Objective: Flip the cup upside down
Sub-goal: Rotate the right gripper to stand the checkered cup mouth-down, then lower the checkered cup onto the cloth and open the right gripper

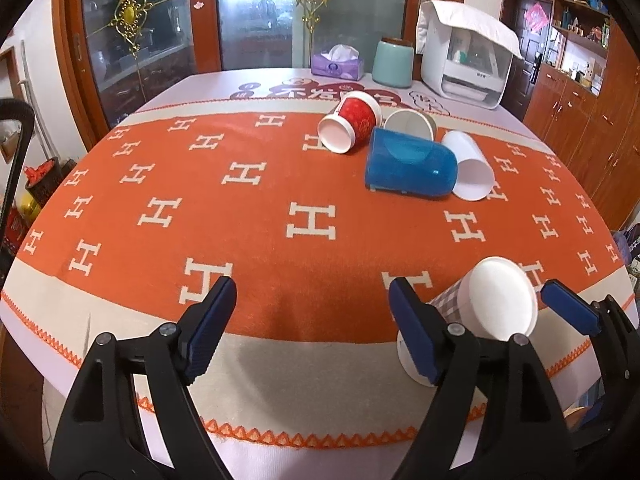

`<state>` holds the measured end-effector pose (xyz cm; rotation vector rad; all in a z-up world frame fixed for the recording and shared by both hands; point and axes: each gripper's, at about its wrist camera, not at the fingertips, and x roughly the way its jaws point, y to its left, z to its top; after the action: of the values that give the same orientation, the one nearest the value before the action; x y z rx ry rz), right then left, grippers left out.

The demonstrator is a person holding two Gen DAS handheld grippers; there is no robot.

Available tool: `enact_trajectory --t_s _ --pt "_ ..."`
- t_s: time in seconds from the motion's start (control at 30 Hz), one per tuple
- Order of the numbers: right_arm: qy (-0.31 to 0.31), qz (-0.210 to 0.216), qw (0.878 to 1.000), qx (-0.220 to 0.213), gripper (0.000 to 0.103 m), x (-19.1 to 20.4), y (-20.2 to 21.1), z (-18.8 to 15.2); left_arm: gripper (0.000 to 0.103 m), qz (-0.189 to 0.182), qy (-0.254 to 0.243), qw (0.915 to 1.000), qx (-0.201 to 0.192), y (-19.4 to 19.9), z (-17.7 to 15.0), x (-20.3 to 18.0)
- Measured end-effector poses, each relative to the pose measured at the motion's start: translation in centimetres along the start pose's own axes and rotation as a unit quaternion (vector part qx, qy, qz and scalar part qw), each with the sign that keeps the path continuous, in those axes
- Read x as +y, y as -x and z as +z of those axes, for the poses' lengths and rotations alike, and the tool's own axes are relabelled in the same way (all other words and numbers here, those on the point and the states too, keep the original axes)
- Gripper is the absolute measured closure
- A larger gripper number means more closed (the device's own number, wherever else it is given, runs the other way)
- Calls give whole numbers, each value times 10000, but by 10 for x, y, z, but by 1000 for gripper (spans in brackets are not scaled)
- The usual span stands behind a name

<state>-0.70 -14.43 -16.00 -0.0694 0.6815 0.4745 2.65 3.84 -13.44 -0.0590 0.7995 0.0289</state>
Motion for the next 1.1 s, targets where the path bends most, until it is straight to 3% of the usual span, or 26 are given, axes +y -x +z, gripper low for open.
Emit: enact_trajectory --t_s 0.3,0.47,0.63,0.8,1.1 --pt "-448 -231 9987 -74 20 -16 34 21 26 -2 -26 9995 -303 35 17 -1" --pt "-704 -526 9961 -82 20 -24 60 48 25 27 -119 9986 -510 57 30 -10" --pt "-1198 -489 9915 -100 19 -40 80 78 25 -61 -135 9980 -613 77 41 -18" --pt "-1184 -660 9903 -311 16 -41 98 103 20 -35 -136 9968 -785 93 53 -25" --pt "-1171 -742 9895 -407 14 -39 107 122 20 -77 -150 9961 -868 106 63 -30"
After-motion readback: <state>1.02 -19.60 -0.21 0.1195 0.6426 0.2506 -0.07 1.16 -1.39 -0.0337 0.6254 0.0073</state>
